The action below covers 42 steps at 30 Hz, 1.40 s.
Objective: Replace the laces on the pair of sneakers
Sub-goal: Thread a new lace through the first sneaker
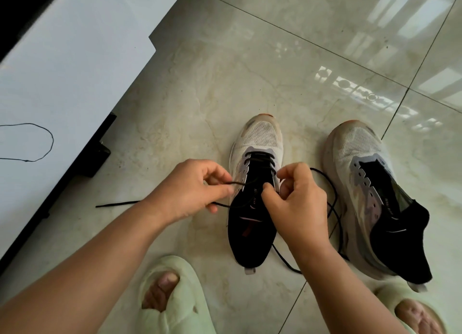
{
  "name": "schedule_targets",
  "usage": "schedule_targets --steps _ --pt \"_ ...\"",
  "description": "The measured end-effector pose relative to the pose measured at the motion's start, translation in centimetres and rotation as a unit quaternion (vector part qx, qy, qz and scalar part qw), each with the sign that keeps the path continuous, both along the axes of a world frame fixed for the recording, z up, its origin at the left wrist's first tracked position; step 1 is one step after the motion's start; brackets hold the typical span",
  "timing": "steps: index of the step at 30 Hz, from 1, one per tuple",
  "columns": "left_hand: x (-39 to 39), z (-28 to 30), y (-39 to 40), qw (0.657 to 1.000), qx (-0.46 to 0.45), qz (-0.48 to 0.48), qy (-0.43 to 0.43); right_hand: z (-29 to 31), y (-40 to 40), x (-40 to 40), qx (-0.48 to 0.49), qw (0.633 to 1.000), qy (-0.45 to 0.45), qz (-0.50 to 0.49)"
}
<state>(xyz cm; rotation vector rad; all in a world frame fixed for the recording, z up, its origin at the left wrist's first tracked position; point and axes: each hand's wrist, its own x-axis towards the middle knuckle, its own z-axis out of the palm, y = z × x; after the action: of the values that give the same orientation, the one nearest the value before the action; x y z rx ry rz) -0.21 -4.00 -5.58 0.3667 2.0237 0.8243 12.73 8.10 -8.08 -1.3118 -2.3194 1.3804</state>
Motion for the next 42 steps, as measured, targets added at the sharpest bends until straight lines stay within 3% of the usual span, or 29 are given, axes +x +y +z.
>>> schedule_targets --steps 4,7,10,12,20,23,27,30,32,34,38,42 --pt "0.0 0.8 0.4 0.984 0.065 0.001 0.165 0.7 0.2 -0.6 0.021 0.996 0.061 0.058" --pt "0.2 1.8 1.3 0.96 0.137 -0.033 0.243 1.4 0.8 -1.4 0.021 0.982 0.138 0.125" --pt "0.1 2.2 2.0 0.944 0.158 -0.059 0.284 2.0 1.4 -2.4 -0.065 0.97 0.164 0.168" --pt "-0.3 2.1 2.1 0.943 0.155 -0.065 0.287 2.2 1.9 -3.0 -0.123 0.967 0.156 0.157" --pt "-2.3 -0.1 -1.2 0.949 0.071 -0.067 0.301 1.3 4.2 -3.5 -0.084 0.99 0.105 -0.051" --pt "-1.7 0.1 -1.0 0.952 0.088 -0.06 0.287 2.5 3.3 -3.5 0.033 0.991 0.117 0.05" --pt "-1.4 1.2 0.7 0.948 0.11 -0.091 0.286 4.0 1.0 -3.9 0.121 0.943 0.168 0.26" --pt "-1.2 2.1 1.6 0.94 0.101 -0.106 0.307 5.0 0.2 -4.1 0.209 0.931 0.148 0.261" --pt "-1.4 2.1 1.9 0.935 0.066 -0.108 0.33 5.6 0.3 -4.2 0.25 0.918 0.182 0.247" --pt "-1.6 2.0 2.1 0.934 0.042 -0.106 0.338 5.5 0.3 -4.3 0.239 0.911 0.205 0.267" --pt "-1.6 1.9 2.0 0.947 0.107 -0.094 0.288 3.9 0.1 -4.2 0.163 0.935 0.109 0.296" --pt "-1.9 0.8 0.7 0.946 0.094 -0.118 0.287 2.2 1.8 -3.7 0.153 0.943 0.102 0.278"
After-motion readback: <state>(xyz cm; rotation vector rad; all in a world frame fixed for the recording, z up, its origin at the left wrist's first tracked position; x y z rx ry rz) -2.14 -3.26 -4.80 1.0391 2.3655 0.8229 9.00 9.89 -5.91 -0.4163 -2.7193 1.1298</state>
